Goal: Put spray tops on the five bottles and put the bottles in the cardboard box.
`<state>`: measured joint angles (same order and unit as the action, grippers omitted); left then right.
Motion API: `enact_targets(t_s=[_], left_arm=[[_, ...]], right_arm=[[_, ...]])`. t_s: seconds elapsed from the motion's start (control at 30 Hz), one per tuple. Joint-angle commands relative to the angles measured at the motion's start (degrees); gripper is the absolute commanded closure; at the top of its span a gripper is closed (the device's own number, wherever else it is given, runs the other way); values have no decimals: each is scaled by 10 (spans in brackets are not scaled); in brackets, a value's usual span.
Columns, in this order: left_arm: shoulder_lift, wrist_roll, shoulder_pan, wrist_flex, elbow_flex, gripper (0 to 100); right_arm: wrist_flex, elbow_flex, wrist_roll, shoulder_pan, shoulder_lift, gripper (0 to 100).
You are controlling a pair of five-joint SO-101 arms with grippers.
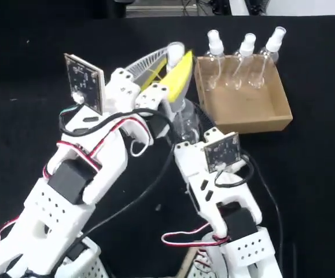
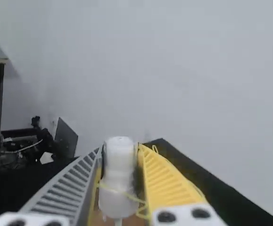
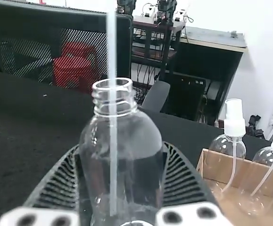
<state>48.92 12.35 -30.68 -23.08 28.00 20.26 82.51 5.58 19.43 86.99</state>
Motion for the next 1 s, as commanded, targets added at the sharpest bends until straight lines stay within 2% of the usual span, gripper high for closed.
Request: enact_targets(t_s=[0.0, 0.13, 0.33, 0.43, 0.53, 0.7, 0.87, 0.97], left_arm=[[23, 2, 15, -70, -7, 845], [48, 3, 24, -115, -8, 750], [126, -3, 34, -117, -18, 762], [156, 3, 95, -117, -20, 762], [173, 3, 145, -127, 1, 762], [200, 3, 208, -129, 107, 762], [222, 3, 218, -120, 233, 762], [226, 3, 220, -54, 316, 762]], right_arm=[[-18, -4, -2, 5, 15, 988], [-18, -4, -2, 5, 15, 988], [-15, -4, -2, -3, 15, 988], [-10, -13, -12, -41, 15, 988], [33, -51, -50, -116, 15, 988], [103, -180, -103, -294, 9, 988], [95, -248, -79, -424, -16, 988], [62, -266, -68, -470, -87, 988]])
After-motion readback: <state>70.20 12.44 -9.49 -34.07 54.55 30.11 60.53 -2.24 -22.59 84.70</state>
